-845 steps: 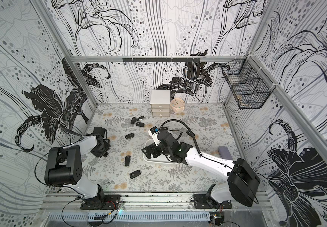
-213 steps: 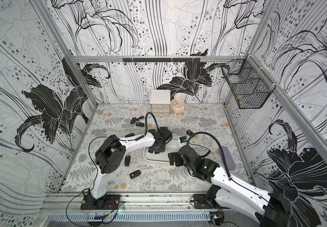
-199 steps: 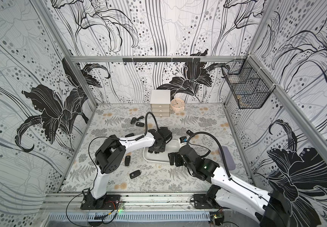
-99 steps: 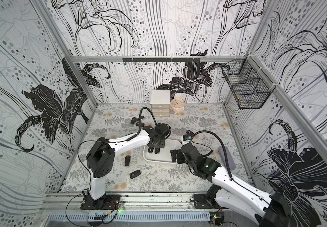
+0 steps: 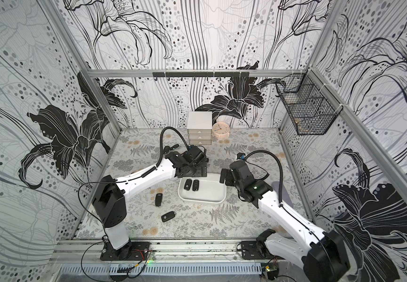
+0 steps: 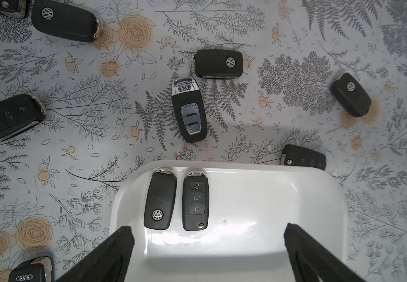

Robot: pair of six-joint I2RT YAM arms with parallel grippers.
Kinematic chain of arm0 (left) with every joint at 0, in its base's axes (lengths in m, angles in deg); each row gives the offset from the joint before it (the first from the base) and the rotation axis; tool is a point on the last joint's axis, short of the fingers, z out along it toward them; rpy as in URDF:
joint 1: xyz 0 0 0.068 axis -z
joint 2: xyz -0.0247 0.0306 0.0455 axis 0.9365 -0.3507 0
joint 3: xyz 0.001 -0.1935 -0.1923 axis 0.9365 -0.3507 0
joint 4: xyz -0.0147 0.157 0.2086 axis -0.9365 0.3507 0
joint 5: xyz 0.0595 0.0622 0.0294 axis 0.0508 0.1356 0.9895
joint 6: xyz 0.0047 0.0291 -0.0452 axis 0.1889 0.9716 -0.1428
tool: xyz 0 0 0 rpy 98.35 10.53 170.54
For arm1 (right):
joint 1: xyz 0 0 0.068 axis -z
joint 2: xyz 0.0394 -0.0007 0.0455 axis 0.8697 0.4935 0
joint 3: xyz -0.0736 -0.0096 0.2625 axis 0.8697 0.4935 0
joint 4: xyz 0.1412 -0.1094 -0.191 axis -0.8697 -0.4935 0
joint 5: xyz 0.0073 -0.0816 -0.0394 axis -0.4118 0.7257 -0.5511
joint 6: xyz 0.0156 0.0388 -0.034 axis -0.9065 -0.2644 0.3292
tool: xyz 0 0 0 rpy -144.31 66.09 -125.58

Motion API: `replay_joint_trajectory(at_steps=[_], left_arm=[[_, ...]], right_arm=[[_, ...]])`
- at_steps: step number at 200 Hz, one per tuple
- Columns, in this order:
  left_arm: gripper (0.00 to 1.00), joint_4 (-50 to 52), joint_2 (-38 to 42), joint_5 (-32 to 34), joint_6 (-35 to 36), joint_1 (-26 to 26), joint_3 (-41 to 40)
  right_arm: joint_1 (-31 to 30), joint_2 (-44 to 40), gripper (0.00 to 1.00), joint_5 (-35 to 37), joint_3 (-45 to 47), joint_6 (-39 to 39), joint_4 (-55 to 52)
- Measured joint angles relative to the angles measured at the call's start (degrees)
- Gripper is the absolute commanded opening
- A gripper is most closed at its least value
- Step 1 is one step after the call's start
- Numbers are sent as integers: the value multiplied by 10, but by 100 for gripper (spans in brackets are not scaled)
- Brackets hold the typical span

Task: Place the car key into the storage box
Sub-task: Pick up the car key from the center of the board.

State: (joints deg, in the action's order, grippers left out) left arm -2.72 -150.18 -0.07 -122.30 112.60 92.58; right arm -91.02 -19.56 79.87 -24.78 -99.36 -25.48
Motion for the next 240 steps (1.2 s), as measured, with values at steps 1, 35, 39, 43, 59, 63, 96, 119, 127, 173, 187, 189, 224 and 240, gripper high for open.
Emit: replay_joint_trajectory(at_steps=[1,35,39,43,59,63,96,119,127,173,187,189,224,240], left_arm=[[99,-2,2,-2,0,-1,-2],[99,-42,58,-40,0,-44,-59],[99,-47,66,-46,0,-50,-67],[99,-51,73,-52,1,-56,-74],[99,-64,100,-74,6,-76,-99],[99,-68,106,-79,8,-81,-104],[99,-108,160,-113,33,-105,-153],[99,-143,196,-136,44,-112,-193],[99,-148,202,-142,47,-113,-198],[99,-164,205,-165,63,-126,-198],[99,-163,201,-165,61,-130,-193],[99,-164,201,-165,60,-130,-193],[99,-176,199,-167,43,-140,-192],[99,-184,199,-168,38,-141,-192]], right_arm=[[1,2,100,0,-1,0,0],[52,94,100,-18,-50,13,1],[58,107,100,-18,-60,13,0],[64,121,100,-21,-70,15,-1],[86,168,100,-27,-106,17,-4],[92,179,100,-29,-114,17,-4],[133,253,100,-64,-175,28,-14],[152,306,100,-85,-222,45,-28],[157,324,100,-91,-235,52,-34],[183,407,94,-121,-296,93,-62],[189,429,91,-127,-311,106,-65],[189,433,91,-128,-312,106,-66],[198,472,89,-141,-332,130,-74],[201,486,88,-144,-338,142,-78]])
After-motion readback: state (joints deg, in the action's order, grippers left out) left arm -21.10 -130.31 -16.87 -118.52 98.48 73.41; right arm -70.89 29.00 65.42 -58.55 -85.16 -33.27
